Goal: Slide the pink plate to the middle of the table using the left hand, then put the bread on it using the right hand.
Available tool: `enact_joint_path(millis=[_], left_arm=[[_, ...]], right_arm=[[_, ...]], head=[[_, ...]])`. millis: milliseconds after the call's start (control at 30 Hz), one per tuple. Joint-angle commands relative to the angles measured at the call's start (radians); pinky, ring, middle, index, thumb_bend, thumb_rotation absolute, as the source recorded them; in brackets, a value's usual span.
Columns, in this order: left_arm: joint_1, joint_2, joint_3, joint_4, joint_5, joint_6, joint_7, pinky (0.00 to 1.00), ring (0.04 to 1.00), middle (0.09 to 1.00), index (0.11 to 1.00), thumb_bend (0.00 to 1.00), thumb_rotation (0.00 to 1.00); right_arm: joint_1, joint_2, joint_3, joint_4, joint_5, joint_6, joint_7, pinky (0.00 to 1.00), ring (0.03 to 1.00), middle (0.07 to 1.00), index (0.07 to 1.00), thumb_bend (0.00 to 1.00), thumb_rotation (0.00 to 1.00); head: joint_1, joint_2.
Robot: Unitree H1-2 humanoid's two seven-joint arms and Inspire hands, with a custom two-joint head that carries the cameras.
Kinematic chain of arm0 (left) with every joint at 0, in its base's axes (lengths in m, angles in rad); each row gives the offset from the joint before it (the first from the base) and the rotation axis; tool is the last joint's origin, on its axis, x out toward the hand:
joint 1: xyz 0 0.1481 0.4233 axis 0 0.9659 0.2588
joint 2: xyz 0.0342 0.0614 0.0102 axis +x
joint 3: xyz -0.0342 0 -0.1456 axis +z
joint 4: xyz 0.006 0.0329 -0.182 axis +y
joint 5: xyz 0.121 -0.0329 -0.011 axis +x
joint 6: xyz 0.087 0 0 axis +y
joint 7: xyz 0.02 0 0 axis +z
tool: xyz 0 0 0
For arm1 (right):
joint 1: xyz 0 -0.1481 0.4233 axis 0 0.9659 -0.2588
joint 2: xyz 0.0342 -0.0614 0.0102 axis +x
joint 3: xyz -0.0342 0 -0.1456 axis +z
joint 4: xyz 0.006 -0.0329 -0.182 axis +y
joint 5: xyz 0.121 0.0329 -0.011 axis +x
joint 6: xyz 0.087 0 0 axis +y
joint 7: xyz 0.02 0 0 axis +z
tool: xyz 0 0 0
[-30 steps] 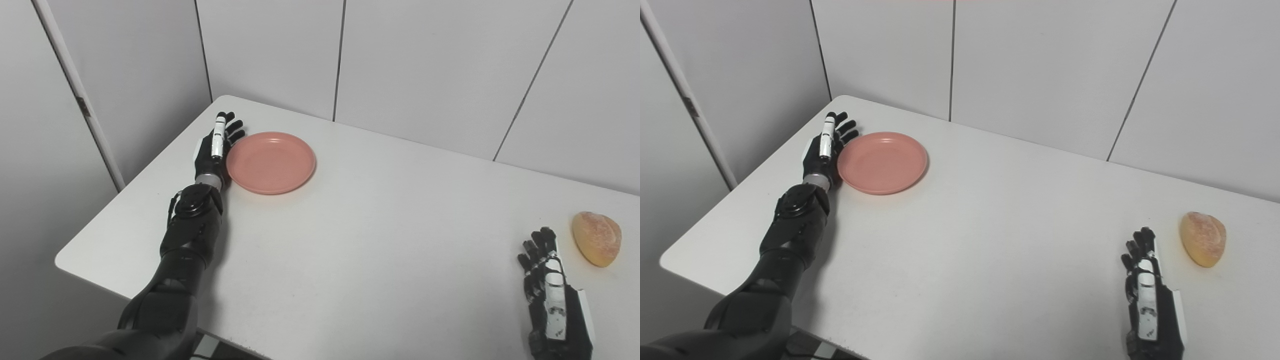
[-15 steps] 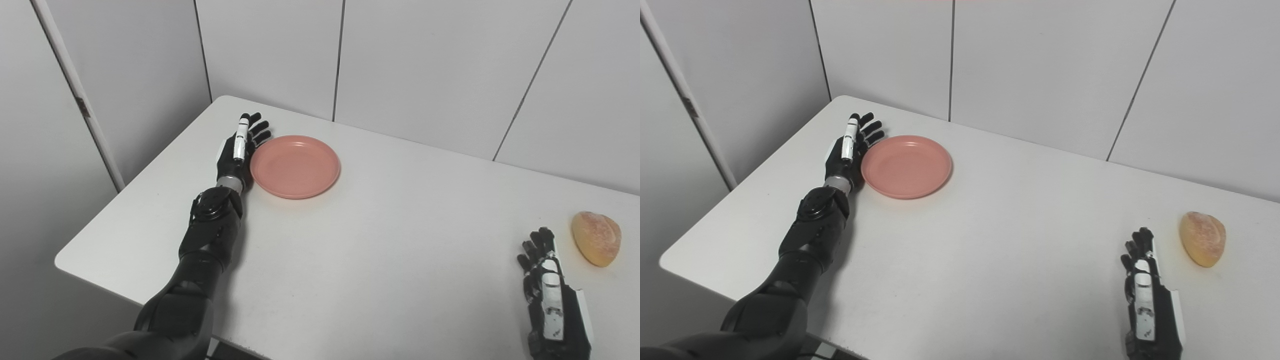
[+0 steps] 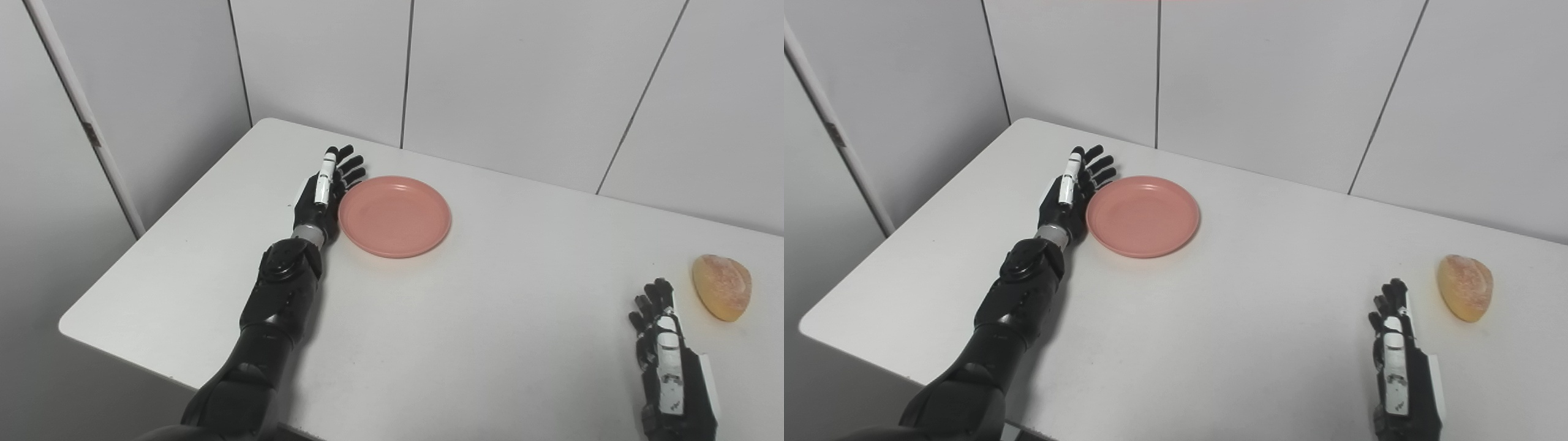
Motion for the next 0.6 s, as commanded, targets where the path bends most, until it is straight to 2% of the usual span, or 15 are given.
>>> enact_joint_path(millis=[0,300,567], left_arm=[[-0.006,-0.017,-0.018,-0.023,0.004,0.027,-0.017,0.86,0.858,0.856,0.844,0.36,1.00],[0.021,-0.053,-0.073,-0.081,0.019,0.072,-0.028,0.84,0.847,0.848,0.832,0.38,1.00],[0.057,-0.085,-0.136,-0.130,0.037,0.101,-0.067,0.84,0.854,0.860,0.842,0.37,1.00]], right_arm=[[0.029,0.014,0.007,0.024,0.004,0.000,-0.001,1.00,0.997,1.000,1.000,0.22,1.00],[0.025,0.026,0.011,0.033,-0.015,-0.012,-0.009,1.00,0.985,1.000,0.998,0.23,1.00],[0.026,0.046,0.013,0.030,-0.023,-0.005,-0.015,1.00,0.989,1.000,1.000,0.24,1.00]], head=[[-0.001,0.001],[-0.037,0.014],[-0.073,0.026]])
